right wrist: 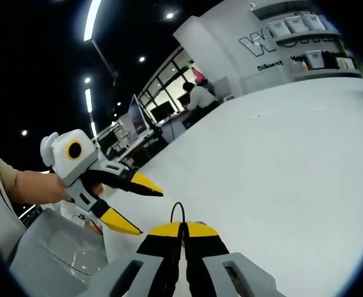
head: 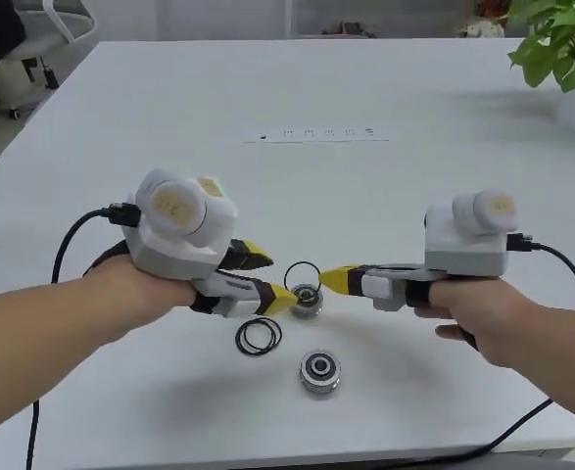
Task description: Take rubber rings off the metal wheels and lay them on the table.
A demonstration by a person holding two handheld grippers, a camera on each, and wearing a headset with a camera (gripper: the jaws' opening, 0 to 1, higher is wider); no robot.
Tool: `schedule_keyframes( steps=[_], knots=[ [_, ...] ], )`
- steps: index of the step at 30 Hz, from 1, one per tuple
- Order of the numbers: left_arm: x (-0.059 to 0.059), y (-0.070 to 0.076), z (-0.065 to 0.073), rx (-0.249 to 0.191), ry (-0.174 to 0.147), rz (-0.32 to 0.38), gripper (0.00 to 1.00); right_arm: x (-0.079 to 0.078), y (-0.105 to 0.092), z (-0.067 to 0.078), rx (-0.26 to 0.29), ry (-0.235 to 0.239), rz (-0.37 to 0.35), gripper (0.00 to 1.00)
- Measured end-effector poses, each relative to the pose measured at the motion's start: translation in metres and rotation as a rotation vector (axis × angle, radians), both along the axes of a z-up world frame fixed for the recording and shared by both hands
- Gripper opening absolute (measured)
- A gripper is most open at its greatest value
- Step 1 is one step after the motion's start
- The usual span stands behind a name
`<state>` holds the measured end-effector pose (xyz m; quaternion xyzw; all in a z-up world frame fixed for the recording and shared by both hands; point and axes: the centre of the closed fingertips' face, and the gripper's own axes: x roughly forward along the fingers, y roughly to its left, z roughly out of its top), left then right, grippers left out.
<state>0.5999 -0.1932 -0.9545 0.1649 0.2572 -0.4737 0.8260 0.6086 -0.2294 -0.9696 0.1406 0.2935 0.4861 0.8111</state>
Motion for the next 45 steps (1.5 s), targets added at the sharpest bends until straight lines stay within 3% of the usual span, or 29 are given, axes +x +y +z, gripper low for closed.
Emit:
schedule_keyframes(
  steps=[4,8,15,29,33,38,45],
  knots=[
    [-0.009,0.004,0.011,-0.014,-0.006,0.003,0.41,0.0,0.002,0.006,0.006,-0.007,0.006,0.0],
    [-0.016,0.01,0.021,-0.042,0.01,0.021,0.47,-0.001,0.005,0.013,0.01,-0.013,0.017,0.0],
    [-0.026,0.019,0.028,-0.048,0.01,0.026,0.52,-0.007,0.009,0.018,0.009,-0.019,0.033,0.0],
    [-0.034,0.045,0.041,-0.064,-0.017,0.069,0.59,-0.016,0.023,0.027,0.007,-0.023,0.076,0.0],
    [-0.04,0.05,0.042,-0.073,-0.007,0.073,0.54,-0.018,0.028,0.025,0.003,-0.016,0.091,0.0],
    [-0.045,0.053,0.04,-0.068,-0.01,0.076,0.63,-0.023,0.034,0.021,-0.008,-0.011,0.108,0.0],
    [-0.05,0.057,0.035,-0.076,0.005,0.087,0.64,-0.03,0.041,0.008,-0.037,0.004,0.136,0.0]
  ],
)
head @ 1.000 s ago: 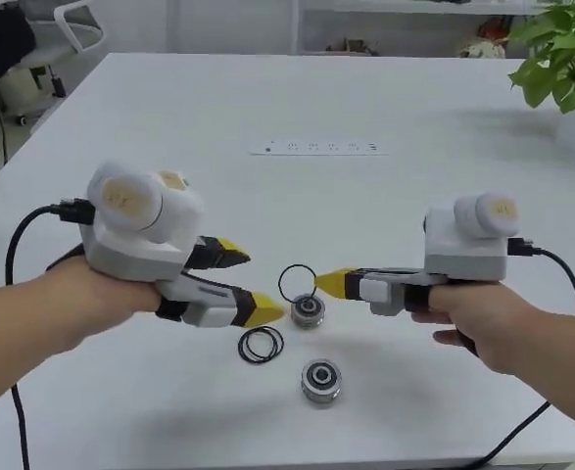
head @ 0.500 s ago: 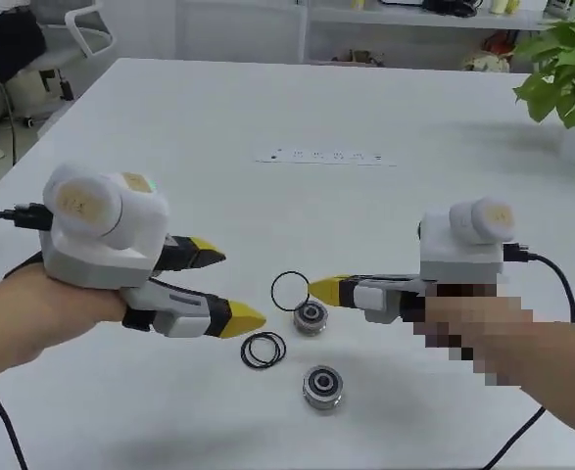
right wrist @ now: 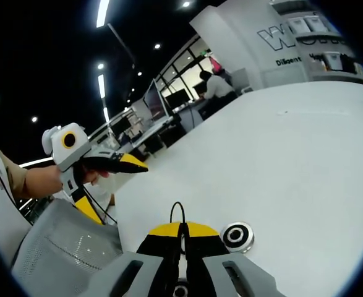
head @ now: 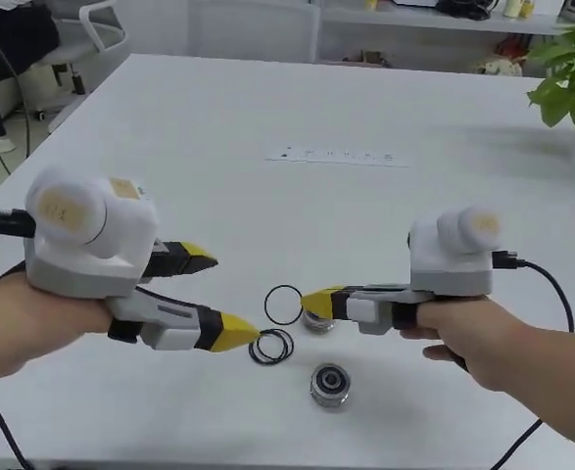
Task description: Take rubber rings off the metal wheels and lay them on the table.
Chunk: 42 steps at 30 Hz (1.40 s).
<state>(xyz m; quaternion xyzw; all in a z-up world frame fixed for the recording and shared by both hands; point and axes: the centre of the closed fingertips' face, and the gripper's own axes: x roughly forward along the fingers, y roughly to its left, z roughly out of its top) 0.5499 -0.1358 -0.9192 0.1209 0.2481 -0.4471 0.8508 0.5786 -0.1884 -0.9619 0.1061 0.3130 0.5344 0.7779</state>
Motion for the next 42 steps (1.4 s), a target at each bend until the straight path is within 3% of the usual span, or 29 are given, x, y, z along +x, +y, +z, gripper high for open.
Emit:
schedule_keyframes(
  steps=[4,14,22,35,42],
  knots=[
    [-0.002,0.003,-0.004,-0.006,0.028,0.015,0.63,-0.005,0.003,-0.007,-0.015,0.012,0.014,0.0],
    [-0.007,0.008,-0.013,0.0,0.052,0.023,0.6,-0.009,0.007,-0.019,-0.045,0.036,0.034,0.0],
    [-0.008,0.01,-0.015,-0.005,0.043,0.027,0.65,-0.009,0.011,-0.029,-0.064,0.059,0.043,0.0],
    [-0.01,0.011,-0.02,-0.004,0.055,0.033,0.68,-0.011,0.01,-0.044,-0.11,0.093,0.041,0.0],
    [-0.01,0.011,-0.019,0.001,0.056,0.03,0.68,-0.009,0.009,-0.047,-0.121,0.088,0.038,0.0]
  ],
)
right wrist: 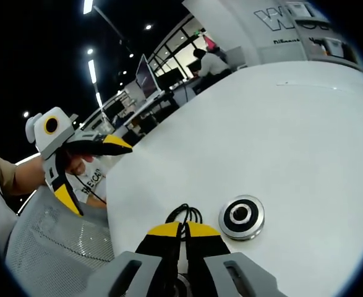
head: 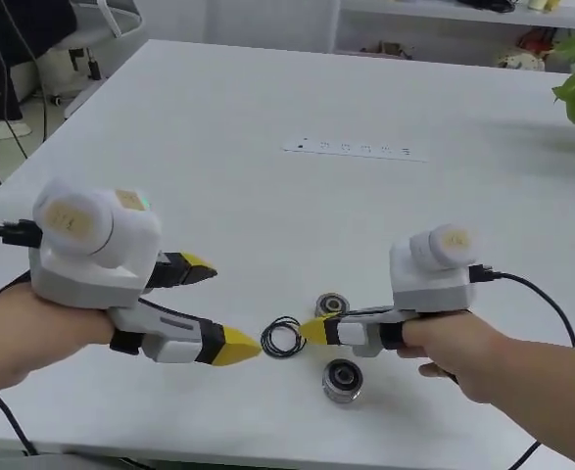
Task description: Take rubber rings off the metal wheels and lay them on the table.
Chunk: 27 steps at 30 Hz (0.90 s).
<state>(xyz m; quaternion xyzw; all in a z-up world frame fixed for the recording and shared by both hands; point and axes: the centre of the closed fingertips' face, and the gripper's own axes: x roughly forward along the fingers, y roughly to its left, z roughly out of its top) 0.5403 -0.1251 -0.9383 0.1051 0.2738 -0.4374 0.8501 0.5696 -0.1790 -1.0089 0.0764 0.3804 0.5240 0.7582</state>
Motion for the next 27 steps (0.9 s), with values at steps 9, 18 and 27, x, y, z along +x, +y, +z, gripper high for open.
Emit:
schedule_keyframes(
  steps=[9,18,27],
  knots=[
    [0.0,-0.001,0.0,0.008,0.001,-0.004,0.68,0.001,-0.003,0.003,0.002,-0.01,-0.007,0.08],
    [0.0,-0.003,0.003,0.008,0.0,-0.01,0.68,0.002,-0.005,0.016,0.023,-0.031,-0.013,0.14],
    [0.003,-0.005,0.011,-0.001,-0.013,-0.01,0.68,0.002,-0.01,0.035,0.033,-0.088,0.001,0.21]
  ],
)
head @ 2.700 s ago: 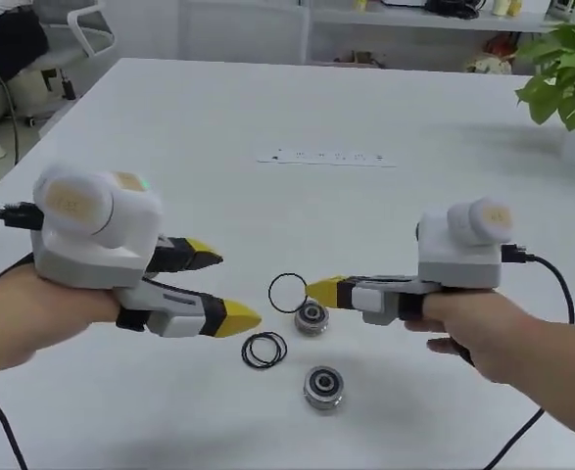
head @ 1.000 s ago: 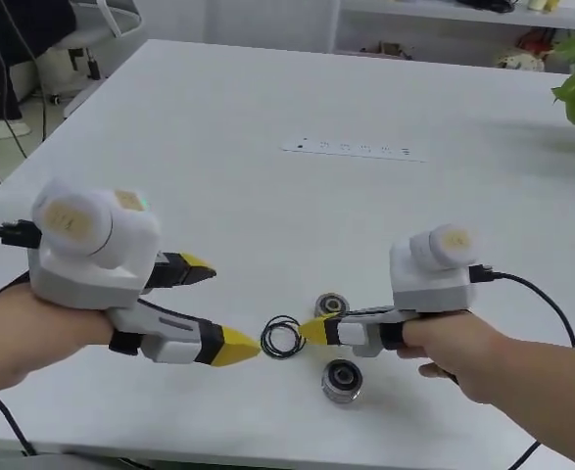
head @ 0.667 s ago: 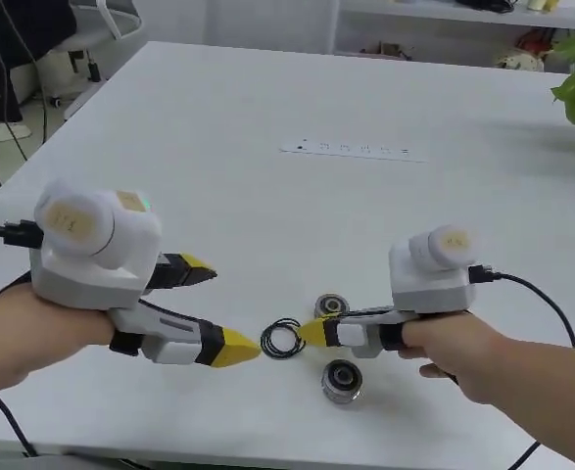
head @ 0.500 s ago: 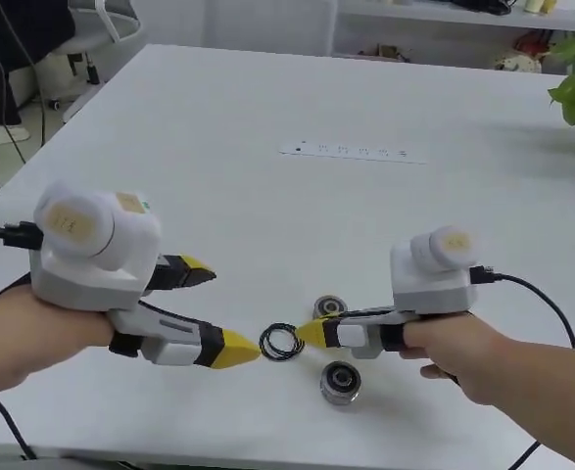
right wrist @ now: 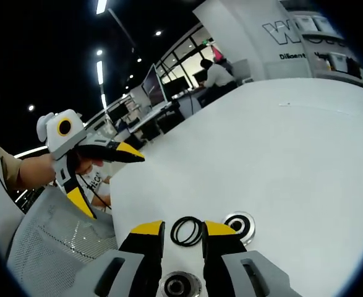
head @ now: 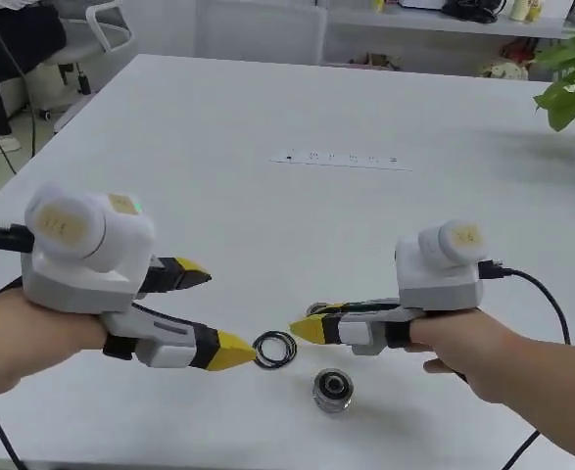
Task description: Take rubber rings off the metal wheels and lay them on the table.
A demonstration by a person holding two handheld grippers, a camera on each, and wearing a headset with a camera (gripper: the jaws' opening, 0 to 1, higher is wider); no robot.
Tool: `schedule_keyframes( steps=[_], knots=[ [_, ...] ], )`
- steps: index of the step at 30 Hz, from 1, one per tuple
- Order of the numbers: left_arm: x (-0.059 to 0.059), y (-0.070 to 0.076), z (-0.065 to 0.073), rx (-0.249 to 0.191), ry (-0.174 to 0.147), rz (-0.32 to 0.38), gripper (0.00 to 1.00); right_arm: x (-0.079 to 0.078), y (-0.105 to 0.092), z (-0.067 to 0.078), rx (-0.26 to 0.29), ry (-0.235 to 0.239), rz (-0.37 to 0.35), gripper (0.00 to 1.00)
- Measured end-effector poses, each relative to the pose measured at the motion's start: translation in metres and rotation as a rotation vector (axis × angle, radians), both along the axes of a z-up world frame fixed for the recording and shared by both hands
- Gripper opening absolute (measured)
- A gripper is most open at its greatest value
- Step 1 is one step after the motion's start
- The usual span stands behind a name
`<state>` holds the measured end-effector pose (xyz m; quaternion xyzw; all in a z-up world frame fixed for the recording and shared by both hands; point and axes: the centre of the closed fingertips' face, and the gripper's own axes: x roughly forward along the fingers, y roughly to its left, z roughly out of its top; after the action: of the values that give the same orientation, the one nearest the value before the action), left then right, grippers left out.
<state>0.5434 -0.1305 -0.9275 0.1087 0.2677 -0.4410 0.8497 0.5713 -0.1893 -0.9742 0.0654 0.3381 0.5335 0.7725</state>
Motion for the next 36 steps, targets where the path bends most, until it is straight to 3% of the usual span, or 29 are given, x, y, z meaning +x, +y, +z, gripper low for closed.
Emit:
schedule_keyframes(
  steps=[9,19,26,36],
  knots=[
    [-0.002,-0.003,0.008,-0.013,-0.008,-0.007,0.69,0.003,-0.01,0.018,0.022,-0.061,-0.02,0.28],
    [-0.005,-0.006,0.015,-0.025,-0.014,-0.011,0.7,0.002,-0.034,0.035,0.015,-0.151,-0.038,0.39],
    [-0.008,-0.007,0.022,-0.06,-0.013,-0.001,0.71,-0.004,-0.049,0.044,0.006,-0.207,-0.046,0.45],
    [-0.015,0.001,0.028,-0.069,-0.035,0.015,0.73,-0.02,-0.072,0.04,-0.048,-0.265,-0.037,0.54]
  ],
)
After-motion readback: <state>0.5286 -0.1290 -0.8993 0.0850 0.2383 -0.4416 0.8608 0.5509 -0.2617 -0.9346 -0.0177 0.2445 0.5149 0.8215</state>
